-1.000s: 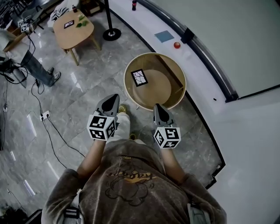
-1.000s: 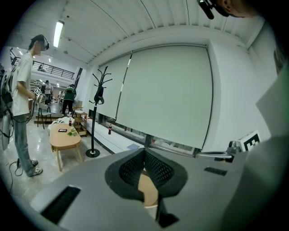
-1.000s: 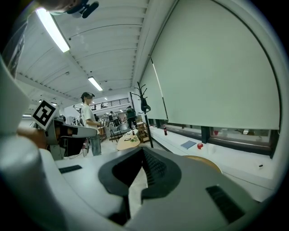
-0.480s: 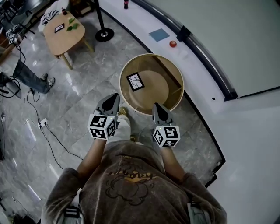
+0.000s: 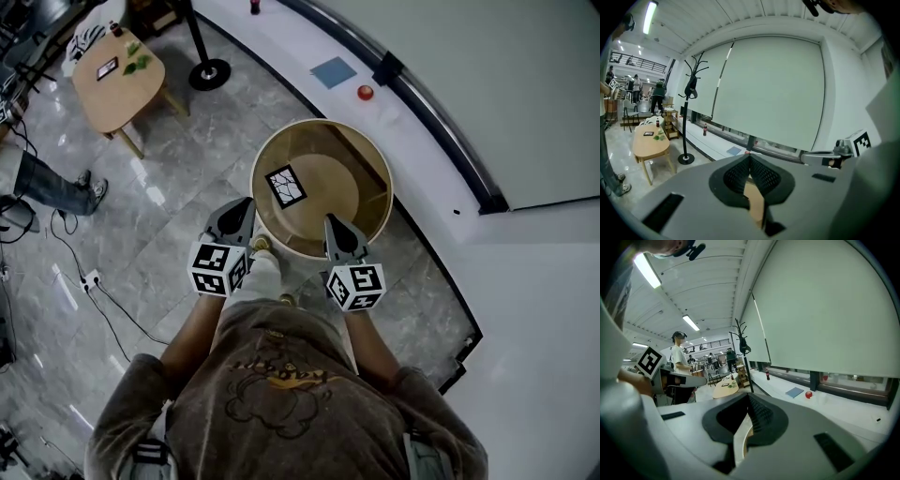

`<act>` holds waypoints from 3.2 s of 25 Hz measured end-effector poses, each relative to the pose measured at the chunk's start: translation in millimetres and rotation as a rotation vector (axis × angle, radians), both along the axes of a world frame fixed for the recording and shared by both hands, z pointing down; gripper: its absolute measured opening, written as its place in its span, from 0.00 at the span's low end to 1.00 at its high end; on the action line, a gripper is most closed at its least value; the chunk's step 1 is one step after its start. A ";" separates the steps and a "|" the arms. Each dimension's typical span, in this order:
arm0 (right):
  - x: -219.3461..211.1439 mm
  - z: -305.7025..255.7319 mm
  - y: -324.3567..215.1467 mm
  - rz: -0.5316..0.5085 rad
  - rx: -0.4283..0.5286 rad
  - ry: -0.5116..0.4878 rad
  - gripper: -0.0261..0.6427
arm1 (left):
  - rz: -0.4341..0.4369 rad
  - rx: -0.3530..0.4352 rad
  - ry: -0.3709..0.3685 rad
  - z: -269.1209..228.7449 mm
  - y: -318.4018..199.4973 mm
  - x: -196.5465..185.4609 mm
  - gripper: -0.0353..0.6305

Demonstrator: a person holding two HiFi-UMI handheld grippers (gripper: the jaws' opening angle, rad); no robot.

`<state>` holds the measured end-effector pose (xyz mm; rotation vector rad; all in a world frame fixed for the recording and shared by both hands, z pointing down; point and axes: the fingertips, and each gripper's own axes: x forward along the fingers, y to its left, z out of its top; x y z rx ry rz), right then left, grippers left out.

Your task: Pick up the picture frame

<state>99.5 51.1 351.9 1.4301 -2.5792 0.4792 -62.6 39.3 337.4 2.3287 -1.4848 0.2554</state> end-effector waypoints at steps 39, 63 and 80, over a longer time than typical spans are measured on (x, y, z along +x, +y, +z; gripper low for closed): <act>-13.0 34.6 -148.9 -0.006 -0.073 0.007 0.06 | -0.031 -0.080 -0.018 42.5 -152.4 -24.6 0.07; -21.7 234.7 -212.4 -0.069 -0.236 0.101 0.06 | -0.030 -0.255 -0.024 258.0 -194.8 -9.0 0.07; -37.2 367.0 -216.1 -0.147 -0.323 0.166 0.06 | -0.179 -0.338 0.056 391.4 -177.5 -6.0 0.07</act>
